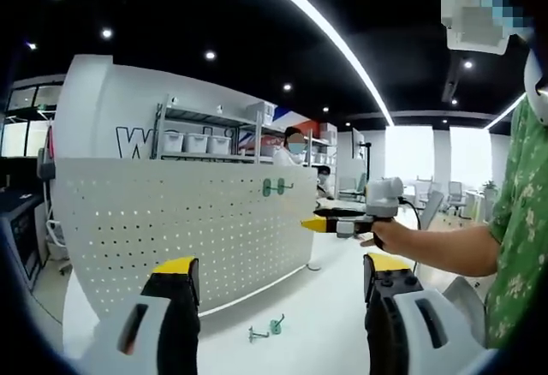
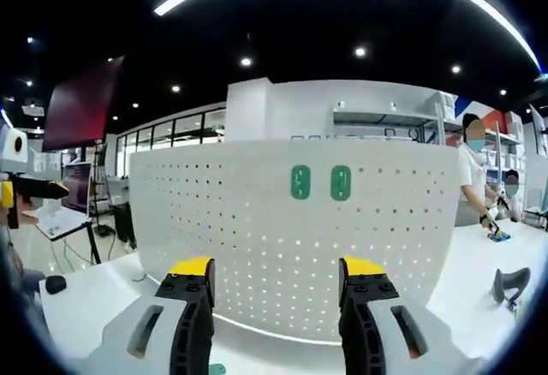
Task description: Insert the hook assembly into the mounting plate slot until the hook locks in place.
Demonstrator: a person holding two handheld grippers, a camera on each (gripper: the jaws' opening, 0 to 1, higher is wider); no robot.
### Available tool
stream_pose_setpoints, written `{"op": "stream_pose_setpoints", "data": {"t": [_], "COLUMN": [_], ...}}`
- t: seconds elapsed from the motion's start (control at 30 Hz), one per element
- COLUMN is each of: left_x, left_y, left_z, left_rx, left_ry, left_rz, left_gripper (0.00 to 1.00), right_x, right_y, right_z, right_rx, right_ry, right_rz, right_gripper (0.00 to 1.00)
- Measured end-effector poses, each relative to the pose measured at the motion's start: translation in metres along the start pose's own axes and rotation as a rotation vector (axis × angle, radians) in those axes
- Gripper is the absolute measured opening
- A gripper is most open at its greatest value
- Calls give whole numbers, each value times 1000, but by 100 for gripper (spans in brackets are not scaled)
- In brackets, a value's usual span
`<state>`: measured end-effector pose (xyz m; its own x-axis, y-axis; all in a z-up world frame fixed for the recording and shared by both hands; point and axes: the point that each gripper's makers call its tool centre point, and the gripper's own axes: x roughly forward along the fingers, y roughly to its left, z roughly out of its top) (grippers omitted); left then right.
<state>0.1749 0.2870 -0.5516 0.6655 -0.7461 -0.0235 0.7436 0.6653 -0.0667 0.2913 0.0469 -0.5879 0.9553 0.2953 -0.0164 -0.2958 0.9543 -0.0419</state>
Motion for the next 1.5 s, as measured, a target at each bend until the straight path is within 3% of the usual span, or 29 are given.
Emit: {"op": "stream_pose_setpoints", "data": {"t": [0.47,0.63,1.07,1.5], "left_x": [-2,0,2,7], "left_y": [-12,-16,-15,-14], "left_z": [-1,-3,-20,-32], "left_rx": [6,3,0,-7], "left_ry": [-6,-9,23,53], "left_rz": [10,5,7,-9], "left_gripper": [80,80,80,79], "right_x": [-25,-24,-26,-20], "right_y": [11,12,25,45], "right_z": [-1,-8,-45,-96], "right_rx": [8,6,14,27], "right_ry": [11,30,105,231], "right_rz": [13,22,48,85], "right_gripper": [58,58,57,56]}}
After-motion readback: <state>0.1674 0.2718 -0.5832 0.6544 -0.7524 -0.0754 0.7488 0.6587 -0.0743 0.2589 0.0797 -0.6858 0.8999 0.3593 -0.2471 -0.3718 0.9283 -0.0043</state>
